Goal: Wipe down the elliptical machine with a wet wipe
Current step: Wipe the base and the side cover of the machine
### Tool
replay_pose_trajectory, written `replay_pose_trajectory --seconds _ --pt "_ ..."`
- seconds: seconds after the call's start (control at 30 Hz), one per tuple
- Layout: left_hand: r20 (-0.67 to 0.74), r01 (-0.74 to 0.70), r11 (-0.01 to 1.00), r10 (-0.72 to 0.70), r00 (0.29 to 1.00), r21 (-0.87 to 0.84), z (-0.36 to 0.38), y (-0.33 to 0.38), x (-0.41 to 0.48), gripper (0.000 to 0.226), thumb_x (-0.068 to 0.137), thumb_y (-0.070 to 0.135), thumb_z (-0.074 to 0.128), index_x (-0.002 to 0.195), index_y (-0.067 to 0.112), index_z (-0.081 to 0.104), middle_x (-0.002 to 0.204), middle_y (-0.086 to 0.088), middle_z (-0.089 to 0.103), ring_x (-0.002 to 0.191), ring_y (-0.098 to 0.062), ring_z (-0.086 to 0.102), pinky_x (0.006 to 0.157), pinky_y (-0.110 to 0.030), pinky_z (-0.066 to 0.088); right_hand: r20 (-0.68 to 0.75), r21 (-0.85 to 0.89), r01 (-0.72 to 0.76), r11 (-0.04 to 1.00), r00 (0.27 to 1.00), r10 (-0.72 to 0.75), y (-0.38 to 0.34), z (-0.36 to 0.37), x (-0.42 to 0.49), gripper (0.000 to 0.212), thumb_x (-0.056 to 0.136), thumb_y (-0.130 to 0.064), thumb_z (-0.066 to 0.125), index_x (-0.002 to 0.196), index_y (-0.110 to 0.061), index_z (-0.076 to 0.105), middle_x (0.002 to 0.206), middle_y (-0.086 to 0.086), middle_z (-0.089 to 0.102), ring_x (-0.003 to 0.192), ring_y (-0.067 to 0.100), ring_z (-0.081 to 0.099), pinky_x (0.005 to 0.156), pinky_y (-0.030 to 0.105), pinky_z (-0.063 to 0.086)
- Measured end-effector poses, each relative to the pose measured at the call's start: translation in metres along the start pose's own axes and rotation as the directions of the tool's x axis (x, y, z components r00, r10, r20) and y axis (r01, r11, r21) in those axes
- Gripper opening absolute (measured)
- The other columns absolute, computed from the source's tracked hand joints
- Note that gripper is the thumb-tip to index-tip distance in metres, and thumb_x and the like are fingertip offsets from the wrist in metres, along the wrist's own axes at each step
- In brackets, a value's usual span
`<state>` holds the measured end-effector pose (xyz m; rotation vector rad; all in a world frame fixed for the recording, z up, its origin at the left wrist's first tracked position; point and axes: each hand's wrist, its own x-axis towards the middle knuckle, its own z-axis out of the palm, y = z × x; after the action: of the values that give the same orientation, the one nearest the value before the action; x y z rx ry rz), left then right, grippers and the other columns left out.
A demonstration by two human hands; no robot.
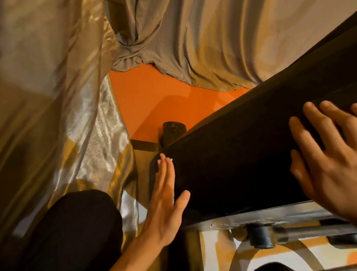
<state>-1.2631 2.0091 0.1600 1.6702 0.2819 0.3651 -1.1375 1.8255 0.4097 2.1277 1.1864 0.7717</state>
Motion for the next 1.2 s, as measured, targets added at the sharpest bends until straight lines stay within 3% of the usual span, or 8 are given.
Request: replay_pose_trajectory --seconds 0.17,0.4,0.57,0.7,0.83,0.93,1.03,1.2 --pt "0.1 -0.217 0.976 0.213 0.972 0.031 0.026 0.082 0.018 0.112 0.084 0.094 0.015 0.165 0.02 -0.01 0.172 0.009 -0.021 0.158 -0.007 -0.018 0.13 -0.038 -0.003 0.005 -0.032 0.008 0.999 1.0 -0.008 -0.003 -0.012 0.003 0.058 0.107 -0.039 0.032 0.146 0.001 0.049 0.154 0.031 0.041 0.143 0.046 0.04 0.119 0.059 0.022" --pt "0.234 -0.369 0.905 0.414 0.88 -0.214 0.033 0.142 0.072 0.087 0.096 0.055 0.031 0.164 0.02 -0.009 0.174 0.006 -0.006 0.16 -0.007 -0.003 0.131 -0.047 0.009 0.014 -0.03 0.023 0.999 1.0 -0.022 -0.003 -0.013 0.003 0.054 0.105 -0.034 0.035 0.147 -0.003 0.051 0.151 0.027 0.048 0.143 0.043 0.044 0.12 0.059 0.028" --pt "0.2 -0.44 0.862 0.491 0.848 -0.25 0.033 0.138 0.069 0.108 0.094 0.079 0.037 0.164 0.012 -0.013 0.174 0.002 -0.014 0.161 -0.01 -0.001 0.128 -0.024 0.013 0.043 0.026 0.072 0.997 0.996 -0.073 -0.004 -0.017 0.011 0.065 0.096 -0.033 0.035 0.156 -0.009 0.041 0.16 0.018 0.039 0.147 0.038 0.04 0.119 0.057 0.025" --pt "0.187 -0.413 0.877 0.46 0.868 -0.245 0.03 0.137 0.072 0.112 0.088 0.085 0.04 0.165 0.024 -0.014 0.17 0.028 -0.002 0.159 -0.003 0.002 0.123 -0.016 0.016 0.039 0.091 0.149 0.985 0.987 -0.153 -0.018 -0.015 0.017 0.073 0.087 -0.028 0.035 0.158 -0.009 0.036 0.163 0.013 0.034 0.149 0.034 0.037 0.119 0.05 0.02" --pt "0.179 -0.424 0.867 0.476 0.861 -0.263 0.028 0.128 0.074 0.104 0.09 0.083 0.041 0.164 0.034 -0.013 0.173 0.019 -0.004 0.16 -0.009 0.0 0.13 -0.036 0.011 0.088 0.075 0.199 0.977 0.975 -0.205 -0.024 -0.011 0.014 0.066 0.091 -0.033 0.033 0.154 -0.015 0.046 0.159 0.011 0.044 0.148 0.033 0.039 0.12 0.052 0.018" --pt "0.087 -0.431 0.893 0.443 0.892 -0.129 0.026 0.114 0.078 0.093 0.094 0.081 0.032 0.166 0.03 0.001 0.173 0.016 -0.012 0.161 -0.011 -0.004 0.13 -0.047 0.013 0.115 0.038 0.185 0.982 0.975 -0.188 -0.025 -0.012 0.017 0.061 0.094 -0.041 0.034 0.146 -0.018 0.055 0.148 0.01 0.055 0.142 0.032 0.046 0.12 0.052 0.027" --pt "0.107 -0.447 0.891 0.438 0.893 0.084 0.028 0.099 0.08 0.076 0.101 0.069 0.026 0.164 0.03 0.012 0.173 0.018 -0.009 0.16 -0.009 -0.006 0.128 -0.056 0.015 0.119 0.021 0.149 0.989 0.981 -0.15 -0.012 -0.016 0.021 0.065 0.1 -0.054 0.033 0.145 -0.012 0.055 0.141 0.013 0.057 0.139 0.035 0.046 0.122 0.053 0.027" --pt "0.098 -0.5 0.83 0.492 0.865 0.246 0.035 0.092 0.082 0.07 0.105 0.063 0.021 0.166 0.029 0.012 0.174 0.013 -0.001 0.161 -0.013 -0.001 0.129 -0.048 0.013 0.127 -0.045 -0.188 0.981 0.973 0.193 0.074 -0.052 0.025 0.088 0.102 -0.07 0.013 0.146 -0.006 0.054 0.152 0.02 0.049 0.148 0.034 0.039 0.125 0.052 0.019"
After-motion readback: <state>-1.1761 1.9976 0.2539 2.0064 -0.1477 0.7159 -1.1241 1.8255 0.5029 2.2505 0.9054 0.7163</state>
